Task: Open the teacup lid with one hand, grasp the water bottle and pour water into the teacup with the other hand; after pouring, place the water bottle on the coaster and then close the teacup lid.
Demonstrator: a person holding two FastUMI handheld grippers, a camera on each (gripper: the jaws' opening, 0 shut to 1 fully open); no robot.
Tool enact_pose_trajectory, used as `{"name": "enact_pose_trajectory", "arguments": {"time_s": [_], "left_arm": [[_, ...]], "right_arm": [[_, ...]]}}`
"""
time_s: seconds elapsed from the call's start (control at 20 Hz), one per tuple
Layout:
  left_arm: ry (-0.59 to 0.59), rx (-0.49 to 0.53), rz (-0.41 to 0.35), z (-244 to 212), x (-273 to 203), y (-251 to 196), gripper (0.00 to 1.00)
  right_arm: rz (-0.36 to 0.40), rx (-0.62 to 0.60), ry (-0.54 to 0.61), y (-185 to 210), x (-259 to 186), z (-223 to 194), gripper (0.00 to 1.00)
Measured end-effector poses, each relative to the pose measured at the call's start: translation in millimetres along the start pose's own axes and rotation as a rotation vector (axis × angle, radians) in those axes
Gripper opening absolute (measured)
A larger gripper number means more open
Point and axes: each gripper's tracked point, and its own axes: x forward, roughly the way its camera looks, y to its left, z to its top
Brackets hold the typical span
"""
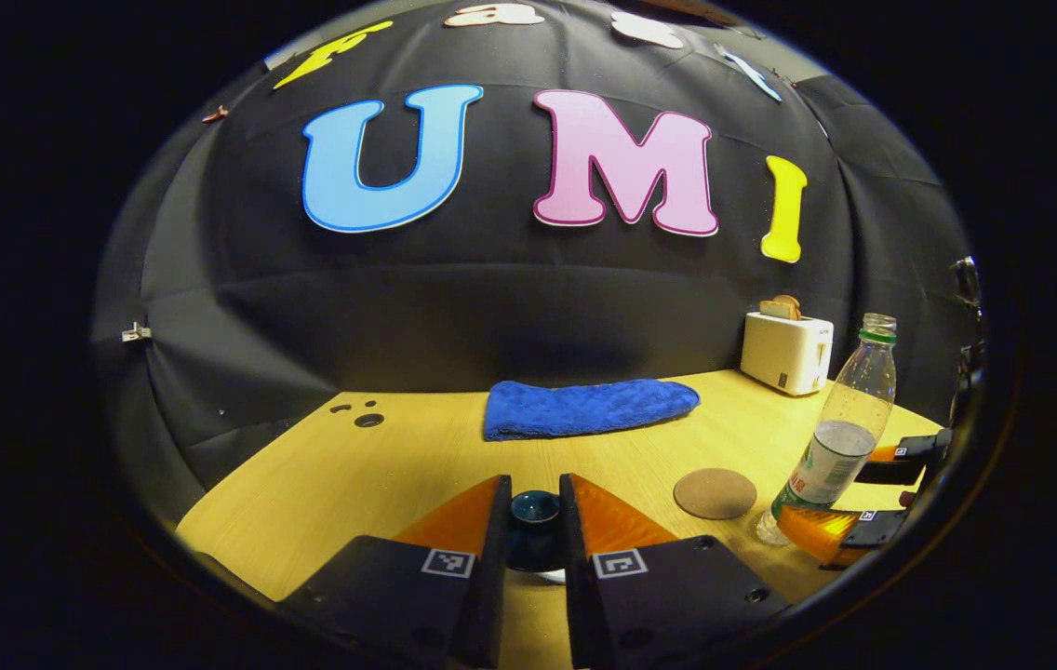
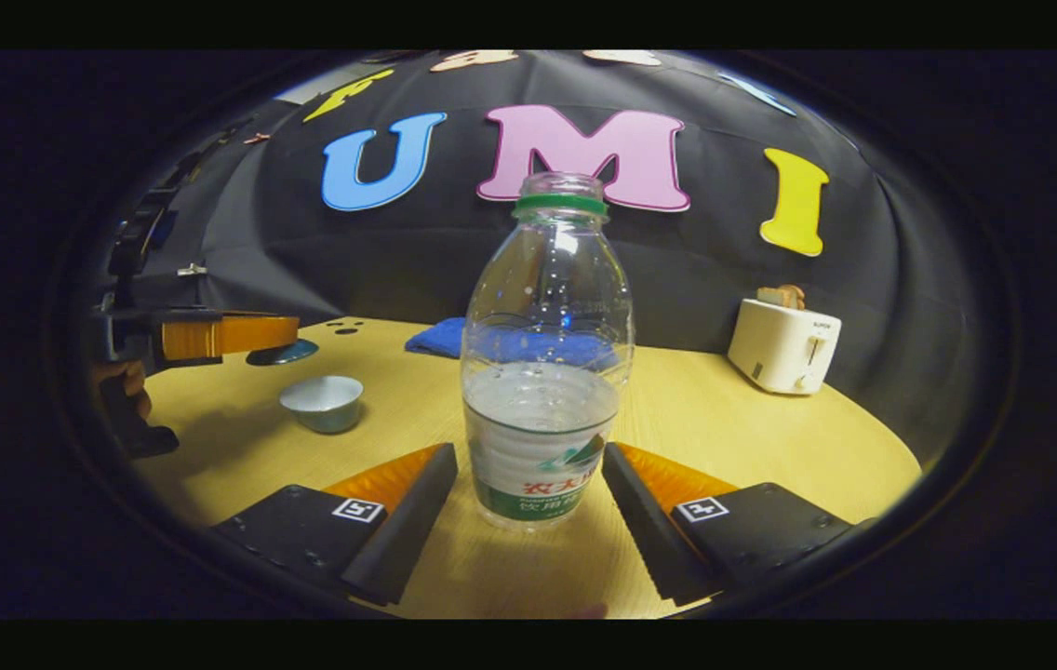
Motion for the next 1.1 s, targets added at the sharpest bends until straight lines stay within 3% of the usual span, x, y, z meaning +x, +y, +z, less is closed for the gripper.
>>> {"name": "enact_pose_trajectory", "arguments": {"time_s": [0.1, 0.2, 0.3, 0.35, 0.4, 0.6, 0.7, 0.8, 0.85, 0.9, 0.95, 1.1], "left_arm": [[-0.004, 0.007, 0.006, 1.1, -2.2, 2.8, 0.31], [-0.008, 0.013, 0.014, 3.0, -4.6, 6.8, 0.31], [-0.009, 0.009, 0.022, 3.6, -7.0, 11.1, 0.28], [-0.011, 0.005, 0.027, 5.3, -8.7, 13.7, 0.31], [-0.014, 0.002, 0.034, 5.0, -10.9, 16.5, 0.31], [-0.025, 0.001, 0.064, 7.4, -20.2, 31.5, 0.28], [-0.028, -0.006, 0.078, 7.7, -25.8, 39.3, 0.31], [-0.03, -0.017, 0.09, 6.8, -31.0, 44.7, 0.35], [-0.032, -0.02, 0.098, 6.7, -33.2, 48.9, 0.27], [-0.033, -0.024, 0.107, 5.1, -35.4, 52.2, 0.32], [-0.032, -0.029, 0.114, 4.6, -37.8, 55.3, 0.28], [-0.023, -0.062, 0.127, -1.0, -44.7, 59.3, 0.31]], "right_arm": [[-0.006, 0.02, 0.03, 0.4, -2.6, -6.8, 0.97], [-0.014, 0.019, 0.043, -0.5, -3.1, -1.2, 0.77], [-0.044, -0.044, 0.041, -7.5, 2.6, 8.3, 0.76], [-0.063, -0.099, 0.038, -12.6, 4.7, 15.3, 0.71], [-0.078, -0.162, 0.04, -16.4, 8.7, 22.8, 0.76], [-0.141, -0.47, 0.051, -27.3, 22.0, 49.5, 0.75], [-0.151, -0.598, 0.051, -21.5, 26.4, 60.2, 0.75], [-0.147, -0.683, 0.042, -15.7, 32.3, 66.9, 0.75], [-0.144, -0.726, 0.037, -12.8, 35.0, 68.3, 0.75], [-0.144, -0.775, 0.032, -10.8, 37.7, 70.6, 0.75], [-0.14, -0.826, 0.037, -7.5, 39.1, 72.5, 0.75], [-0.138, -0.964, 0.041, -2.2, 47.5, 72.9, 0.75]]}}
